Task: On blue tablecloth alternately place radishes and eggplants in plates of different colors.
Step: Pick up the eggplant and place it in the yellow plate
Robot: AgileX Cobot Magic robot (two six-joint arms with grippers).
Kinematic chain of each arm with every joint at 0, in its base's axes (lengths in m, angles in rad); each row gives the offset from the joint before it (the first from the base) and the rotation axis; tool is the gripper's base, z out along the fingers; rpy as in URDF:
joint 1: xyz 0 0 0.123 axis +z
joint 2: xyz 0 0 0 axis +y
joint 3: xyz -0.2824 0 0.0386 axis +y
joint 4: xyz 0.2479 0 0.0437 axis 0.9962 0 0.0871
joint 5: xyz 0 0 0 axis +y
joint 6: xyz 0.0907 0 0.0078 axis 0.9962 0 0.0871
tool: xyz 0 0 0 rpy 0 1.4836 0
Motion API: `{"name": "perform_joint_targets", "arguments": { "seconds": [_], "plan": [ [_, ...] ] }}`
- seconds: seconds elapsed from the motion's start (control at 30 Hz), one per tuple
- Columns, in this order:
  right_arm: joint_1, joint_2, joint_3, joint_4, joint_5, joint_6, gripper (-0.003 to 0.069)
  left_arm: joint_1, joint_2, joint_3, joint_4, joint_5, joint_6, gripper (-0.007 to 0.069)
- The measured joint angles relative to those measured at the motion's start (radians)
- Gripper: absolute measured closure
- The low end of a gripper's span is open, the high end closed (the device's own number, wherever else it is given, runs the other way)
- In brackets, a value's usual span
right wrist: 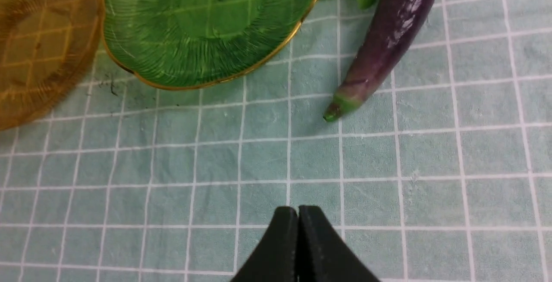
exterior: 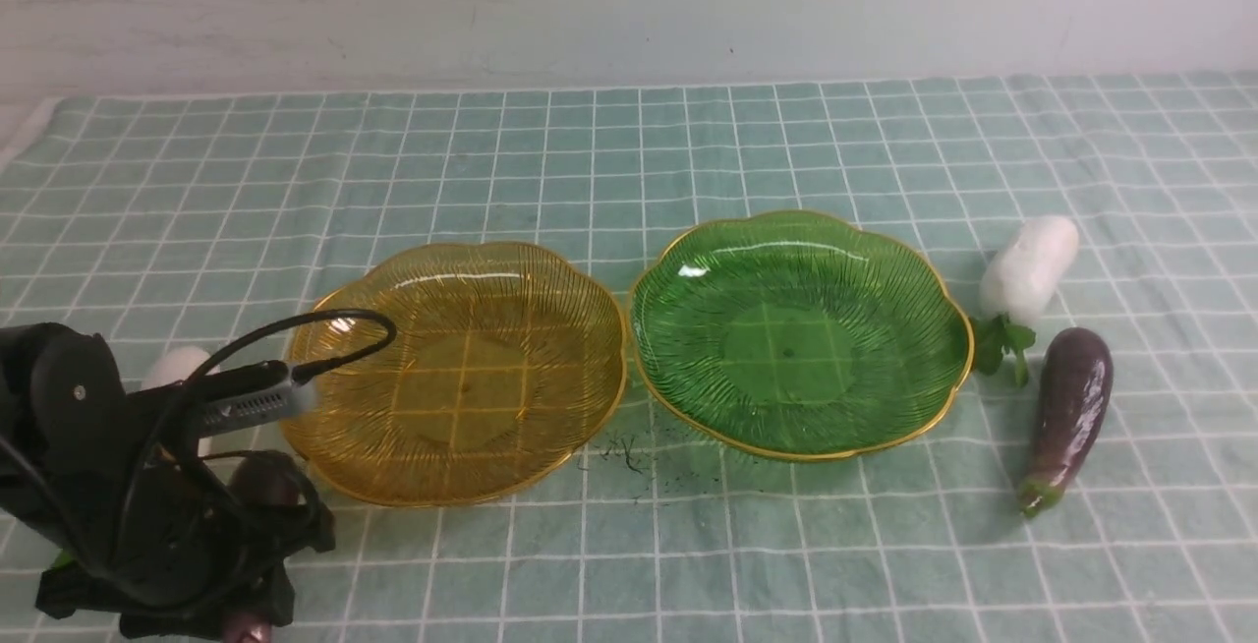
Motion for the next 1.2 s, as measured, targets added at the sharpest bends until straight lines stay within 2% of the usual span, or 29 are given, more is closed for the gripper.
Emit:
{"name": "perform_joint_targets", "arguments": {
  "seconds": [0.27, 0.37, 0.47, 0.53, 0.6, 0.63, 0.7, 0.83, 0.97, 1.07, 1.13, 1.2],
  "plan": [
    [0.0, 0.199, -0.038, -0.084, -0.076, 0.028, 0.0659, -0.107, -0.238, -0.041, -0.003, 0.043, 0.005, 0.0358],
    [0.0, 0.318, -0.057, -0.108, -0.143, 0.039, 0.0607, -0.137, -0.256, -0.117, -0.005, -0.005, 0.027, 0.0358],
    [0.0, 0.462, -0.1, -0.113, -0.233, 0.043, 0.0488, -0.144, -0.182, -0.245, -0.029, -0.031, 0.098, 0.0358],
    [0.0, 0.509, -0.117, -0.113, -0.255, 0.044, 0.0439, -0.144, -0.151, -0.284, -0.039, -0.032, 0.123, 0.0358],
    [0.0, 0.614, -0.157, -0.106, -0.3, 0.053, 0.0319, -0.146, -0.057, -0.356, -0.05, -0.033, 0.191, 0.0358],
    [0.0, 0.63, -0.16, -0.105, -0.302, 0.053, 0.0311, -0.146, -0.042, -0.36, -0.05, -0.033, 0.191, 0.0358],
    [0.0, 0.719, -0.187, -0.102, -0.322, 0.055, 0.0226, -0.146, 0.06, -0.414, -0.052, -0.033, 0.242, 0.0358],
    [0.0, 0.837, -0.213, -0.101, -0.36, 0.055, 0.0138, -0.146, 0.174, -0.458, -0.052, -0.034, 0.26, 0.0358],
    [0.0, 0.95, -0.226, -0.094, -0.411, 0.055, 0.0121, -0.146, 0.286, -0.482, -0.052, -0.036, 0.263, 0.0342],
    [0.0, 1.008, -0.228, -0.091, -0.447, 0.054, 0.0145, -0.146, 0.336, -0.49, -0.052, -0.042, 0.264, 0.0259],
    [0.0, 1.031, -0.228, -0.09, -0.453, 0.047, 0.0201, -0.146, 0.36, -0.492, -0.052, -0.049, 0.264, 0.0191],
    [0.0, 1.038, -0.228, -0.088, -0.447, 0.036, 0.0314, -0.146, 0.37, -0.493, -0.052, -0.051, 0.264, 0.0121]
  ]
}}
